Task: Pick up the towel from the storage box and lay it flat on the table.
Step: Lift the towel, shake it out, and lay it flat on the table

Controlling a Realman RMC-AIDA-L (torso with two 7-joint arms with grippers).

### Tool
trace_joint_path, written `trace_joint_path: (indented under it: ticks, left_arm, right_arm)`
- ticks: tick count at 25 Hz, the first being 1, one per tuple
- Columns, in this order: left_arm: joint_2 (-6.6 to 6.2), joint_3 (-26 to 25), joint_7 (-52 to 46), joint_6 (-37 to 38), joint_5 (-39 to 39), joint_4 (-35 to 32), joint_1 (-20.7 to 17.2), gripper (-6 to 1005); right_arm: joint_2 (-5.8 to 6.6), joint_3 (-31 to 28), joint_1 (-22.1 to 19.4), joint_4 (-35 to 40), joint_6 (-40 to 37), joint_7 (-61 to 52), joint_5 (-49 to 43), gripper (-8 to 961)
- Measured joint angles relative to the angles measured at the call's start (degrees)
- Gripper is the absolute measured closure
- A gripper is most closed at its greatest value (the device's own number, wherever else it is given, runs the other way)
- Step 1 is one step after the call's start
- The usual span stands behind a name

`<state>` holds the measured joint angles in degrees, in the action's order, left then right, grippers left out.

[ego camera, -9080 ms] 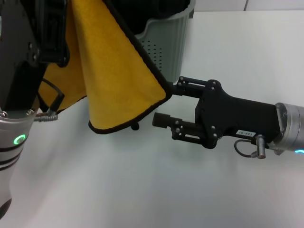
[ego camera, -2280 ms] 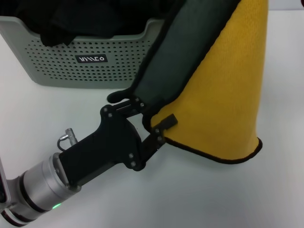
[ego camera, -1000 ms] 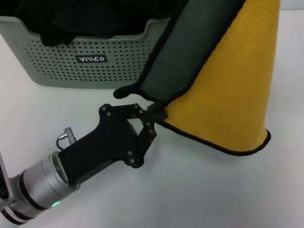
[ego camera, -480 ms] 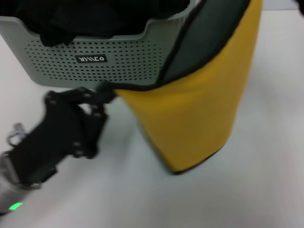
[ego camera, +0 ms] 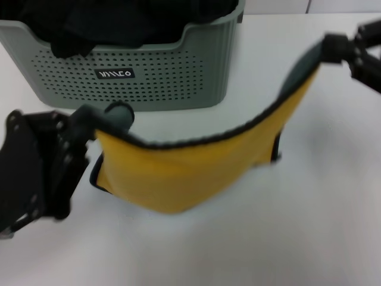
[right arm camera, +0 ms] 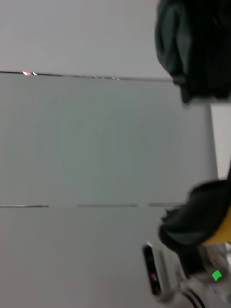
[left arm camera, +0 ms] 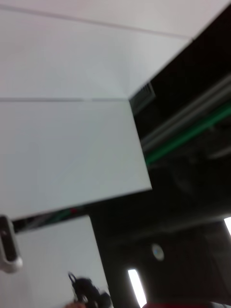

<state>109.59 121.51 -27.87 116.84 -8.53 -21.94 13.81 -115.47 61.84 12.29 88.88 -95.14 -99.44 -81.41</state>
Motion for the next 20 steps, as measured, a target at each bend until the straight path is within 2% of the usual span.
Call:
trace_joint_path:
  ticks: [3, 6, 12, 14, 16, 17, 18, 20]
  left_arm:
    - [-1.62, -0.04, -0.09, 0.04, -1.82, -4.62, -2.35, 995]
    - [-2.64, -0.04, -0.29, 0.12, -3.49, -8.67, -5.32, 995]
    - [-3.94, -0.19, 0.23, 0.22, -6.08, -16.18, -13.36, 995]
    - [-3.94, -0.22, 0.73, 0.24, -6.99, -17.12, -15.16, 995]
    - [-3.36, -0.28, 1.40, 0.22, -7.33, -16.33, -15.90, 995]
    - [-2.64, -0.63, 1.65, 0.16, -7.34, -14.85, -15.79, 995]
    - [-1.79, -1.38, 1.69, 0.02, -7.31, -12.77, -15.30, 995]
    - [1.08, -4.31, 1.19, -0.10, -7.36, -5.35, -12.21, 995]
  right_arm:
    - [-0.01, -0.57, -2.81, 3.95, -3.75, -2.83, 0.02, 875]
    - [-0.02, -0.90, -5.30, 6.66, -8.15, -4.80, 0.93, 874]
    - [-0.11, -2.17, -10.33, 6.56, -16.82, -5.49, 6.62, 871]
    - [-0.13, -3.89, -11.34, 4.70, -20.03, -5.51, 8.32, 870]
    - [-0.18, -5.55, -11.66, 1.88, -22.54, -5.51, 9.33, 869]
    - [-0.18, -6.31, -11.70, -0.37, -23.16, -5.45, 9.46, 869]
    - [-0.18, -6.58, -11.58, -2.64, -22.89, -5.13, 9.17, 868]
    - [-0.09, -6.59, -10.57, -7.78, -21.07, -3.97, 7.36, 867]
